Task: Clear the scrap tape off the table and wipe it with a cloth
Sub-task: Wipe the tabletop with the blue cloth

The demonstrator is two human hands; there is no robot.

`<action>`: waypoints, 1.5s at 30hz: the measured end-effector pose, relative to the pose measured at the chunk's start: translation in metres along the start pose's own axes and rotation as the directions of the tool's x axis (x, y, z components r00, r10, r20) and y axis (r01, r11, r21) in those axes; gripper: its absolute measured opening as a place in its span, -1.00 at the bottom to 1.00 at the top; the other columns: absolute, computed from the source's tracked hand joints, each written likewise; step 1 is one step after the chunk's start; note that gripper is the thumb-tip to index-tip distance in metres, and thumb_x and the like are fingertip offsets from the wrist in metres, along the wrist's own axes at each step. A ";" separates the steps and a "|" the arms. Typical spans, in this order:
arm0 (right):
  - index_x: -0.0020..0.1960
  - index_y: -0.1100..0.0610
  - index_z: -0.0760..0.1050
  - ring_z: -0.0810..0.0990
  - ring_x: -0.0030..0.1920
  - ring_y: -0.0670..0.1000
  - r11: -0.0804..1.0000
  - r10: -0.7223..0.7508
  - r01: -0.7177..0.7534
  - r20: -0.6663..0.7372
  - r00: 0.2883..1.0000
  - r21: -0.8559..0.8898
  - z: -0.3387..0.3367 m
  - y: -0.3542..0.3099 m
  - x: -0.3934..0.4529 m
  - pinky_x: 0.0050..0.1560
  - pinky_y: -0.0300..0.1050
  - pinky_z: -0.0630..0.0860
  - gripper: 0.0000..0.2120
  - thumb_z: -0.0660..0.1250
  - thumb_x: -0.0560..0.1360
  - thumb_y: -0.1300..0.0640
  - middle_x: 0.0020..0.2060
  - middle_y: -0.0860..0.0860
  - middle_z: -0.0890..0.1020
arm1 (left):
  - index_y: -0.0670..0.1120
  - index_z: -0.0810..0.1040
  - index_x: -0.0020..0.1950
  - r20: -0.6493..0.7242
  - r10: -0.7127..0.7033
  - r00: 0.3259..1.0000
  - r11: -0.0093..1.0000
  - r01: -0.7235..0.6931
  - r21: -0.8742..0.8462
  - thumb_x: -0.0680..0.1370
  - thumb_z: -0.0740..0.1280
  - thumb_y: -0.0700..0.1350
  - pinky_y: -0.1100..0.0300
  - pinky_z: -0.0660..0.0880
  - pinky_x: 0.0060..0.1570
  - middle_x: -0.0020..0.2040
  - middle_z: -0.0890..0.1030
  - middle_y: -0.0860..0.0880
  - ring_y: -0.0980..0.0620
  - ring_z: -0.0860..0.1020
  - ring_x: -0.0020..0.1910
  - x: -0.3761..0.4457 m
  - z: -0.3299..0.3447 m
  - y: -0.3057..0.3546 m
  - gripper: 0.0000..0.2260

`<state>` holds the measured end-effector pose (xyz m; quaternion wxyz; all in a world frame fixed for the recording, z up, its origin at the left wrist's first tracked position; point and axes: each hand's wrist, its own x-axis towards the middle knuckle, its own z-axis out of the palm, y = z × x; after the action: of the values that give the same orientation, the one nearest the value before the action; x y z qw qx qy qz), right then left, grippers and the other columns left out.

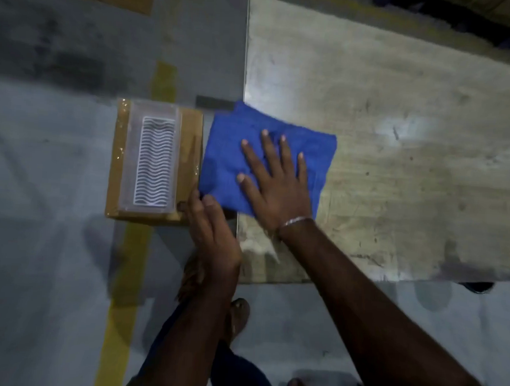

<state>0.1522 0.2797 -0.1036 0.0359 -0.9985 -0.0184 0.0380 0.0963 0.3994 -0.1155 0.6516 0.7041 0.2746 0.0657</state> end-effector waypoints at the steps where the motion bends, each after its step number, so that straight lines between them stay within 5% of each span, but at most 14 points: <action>1: 0.68 -0.19 0.03 -0.06 0.69 0.09 0.999 -0.045 0.045 0.007 0.999 -0.006 0.000 -0.009 -0.029 0.60 0.30 0.00 -0.41 -0.03 0.69 -0.30 0.70 -0.06 0.01 | -0.10 0.51 0.47 -0.026 -0.058 0.998 0.996 0.056 -0.072 0.63 0.08 0.34 -0.02 0.39 0.52 0.46 0.53 -0.09 -0.04 0.50 0.45 0.001 -0.007 -0.006 -0.35; 4: 0.68 -0.21 0.02 -0.09 0.69 0.07 0.995 -0.098 0.098 0.056 0.994 0.001 0.000 -0.005 -0.112 0.59 0.30 0.05 -0.41 -0.03 0.69 -0.31 0.70 -0.08 0.00 | 0.15 0.58 0.25 -0.021 -0.231 0.973 0.953 0.222 -0.208 0.53 0.09 0.43 -0.09 0.55 0.30 0.30 0.65 -0.04 -0.05 0.61 0.31 -0.005 -0.033 -0.009 -0.47; 7: 0.68 -0.22 0.00 -0.12 0.69 0.05 0.999 -0.035 0.034 0.087 0.996 0.013 -0.002 0.033 -0.150 0.60 0.30 0.04 -0.41 -0.06 0.68 -0.32 0.70 -0.11 -0.04 | -0.03 0.54 0.43 0.051 -0.256 0.965 0.946 0.261 -0.190 0.55 0.06 0.38 0.04 0.52 0.13 0.29 0.65 -0.02 0.02 0.64 0.25 -0.015 -0.057 -0.018 -0.33; 12: 0.68 -0.21 -0.05 -0.11 0.69 0.10 0.987 0.160 -0.160 0.034 0.987 0.014 0.001 0.053 -0.112 0.60 0.33 -0.01 -0.39 -0.16 0.67 -0.35 0.70 -0.08 -0.06 | 0.05 0.57 0.34 0.080 -0.277 0.958 0.948 0.286 -0.142 0.59 0.04 0.32 0.06 0.48 0.11 0.17 0.68 0.04 0.01 0.65 0.17 -0.034 -0.072 -0.035 -0.46; 17: 0.68 -0.19 0.01 -0.08 0.69 0.11 1.000 -0.026 0.026 0.001 1.000 0.009 0.009 0.005 -0.118 0.61 0.30 -0.06 -0.37 -0.03 0.67 -0.35 0.70 -0.05 -0.01 | -0.04 0.55 0.42 0.131 -0.355 0.926 0.911 0.374 -0.175 0.68 0.07 0.30 -0.16 0.55 0.28 0.29 0.67 -0.10 -0.12 0.64 0.27 -0.061 -0.070 -0.043 -0.44; 22: 0.68 -0.18 0.06 -0.09 0.69 0.09 0.986 -0.158 0.158 -0.003 0.987 0.061 0.005 0.024 -0.170 0.60 0.32 0.02 -0.35 0.07 0.66 -0.36 0.69 -0.05 0.02 | -0.09 0.57 0.42 0.178 -0.355 0.918 0.914 0.380 -0.141 0.68 0.05 0.27 -0.03 0.59 0.20 0.25 0.70 -0.06 -0.08 0.66 0.26 -0.082 -0.078 -0.046 -0.42; 28: 0.68 -0.17 0.02 -0.08 0.69 0.13 0.998 -0.058 0.058 0.023 0.998 0.009 -0.003 0.092 -0.201 0.60 0.35 0.01 -0.13 0.22 0.52 -0.49 0.70 -0.03 -0.01 | -0.10 0.55 0.41 0.207 -0.377 0.903 0.923 0.385 -0.003 0.76 -0.04 0.17 0.11 0.49 -0.07 0.13 0.68 -0.07 -0.08 0.63 0.11 -0.091 -0.096 -0.022 -0.48; 32: 0.68 -0.21 -0.02 -0.02 0.69 0.16 0.999 0.051 -0.050 0.069 0.996 -0.022 -0.012 0.132 -0.206 0.57 0.33 0.11 -0.07 0.46 0.49 -0.12 0.70 -0.04 -0.01 | -0.02 0.60 0.30 0.263 -0.323 0.909 0.946 0.314 0.077 0.77 0.00 0.13 0.11 0.51 -0.07 0.11 0.71 -0.06 -0.05 0.66 0.05 -0.102 -0.104 0.015 -0.57; 35: 0.65 -0.24 0.13 0.13 0.66 0.16 0.993 0.100 -0.103 0.050 0.994 0.054 -0.022 0.133 -0.211 0.51 0.33 0.25 -0.18 0.33 0.48 0.18 0.68 -0.08 0.11 | 0.01 0.60 0.25 0.311 -0.286 0.906 0.958 0.265 0.109 0.77 -0.01 0.10 0.13 0.51 -0.08 0.12 0.71 -0.07 -0.04 0.66 0.05 -0.118 -0.109 0.040 -0.59; 38: 0.53 -0.24 0.39 0.29 0.61 0.13 0.964 0.130 -0.142 0.067 0.989 0.225 -0.020 0.130 -0.226 0.46 0.34 0.35 -0.28 0.23 0.43 0.23 0.59 -0.18 0.27 | 0.03 0.62 0.18 0.353 -0.272 0.895 0.962 0.247 0.116 0.74 0.00 0.13 0.09 0.53 -0.06 0.10 0.71 -0.11 -0.07 0.67 0.04 -0.138 -0.114 0.060 -0.59; 40: 0.45 -0.19 0.49 0.24 0.61 0.10 0.836 0.162 -0.186 0.091 0.983 0.517 -0.026 0.129 -0.236 0.51 0.30 0.27 -0.38 0.21 0.48 0.28 0.53 -0.16 0.36 | -0.03 0.64 0.14 0.389 -0.278 0.878 0.961 0.256 0.109 0.73 0.04 0.11 0.17 0.58 -0.16 0.03 0.72 -0.12 0.02 0.69 -0.10 -0.151 -0.111 0.074 -0.59; 41: 0.39 -0.12 0.52 0.27 0.59 0.12 0.682 0.190 -0.225 0.128 0.973 0.696 -0.036 0.123 -0.238 0.54 0.26 0.28 -0.46 0.21 0.53 0.32 0.47 -0.12 0.43 | -0.07 0.65 0.11 0.412 -0.279 0.868 0.960 0.266 0.090 0.73 0.07 0.10 0.25 0.57 -0.26 -0.04 0.71 -0.12 0.08 0.68 -0.20 -0.154 -0.107 0.081 -0.59; 43: 0.27 0.03 0.56 0.47 0.44 0.17 0.278 0.347 -0.339 0.235 0.908 0.899 -0.065 0.112 -0.237 0.43 0.14 0.46 -0.63 0.27 0.60 0.40 0.25 -0.01 0.61 | -0.13 0.64 0.10 0.474 -0.238 0.848 0.970 0.230 0.076 0.61 0.18 0.18 0.32 0.52 -0.34 -0.14 0.71 -0.07 0.10 0.65 -0.26 -0.160 -0.095 0.102 -0.57; 45: 0.13 0.13 0.64 0.61 0.24 0.21 -0.124 0.453 -0.328 0.347 0.821 0.937 -0.101 0.106 -0.230 0.14 0.00 0.63 -0.79 0.38 0.57 0.36 -0.04 -0.01 0.74 | -0.11 0.64 0.13 0.553 -0.148 0.820 0.988 0.101 0.115 0.62 0.26 0.14 0.20 0.55 -0.18 -0.09 0.73 -0.05 0.03 0.66 -0.15 -0.162 -0.079 0.123 -0.64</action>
<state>-0.0656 0.1577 0.0063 0.7011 -0.6418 0.3107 0.0032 -0.0387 0.3922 0.0558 0.6774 0.6986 0.1195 -0.1970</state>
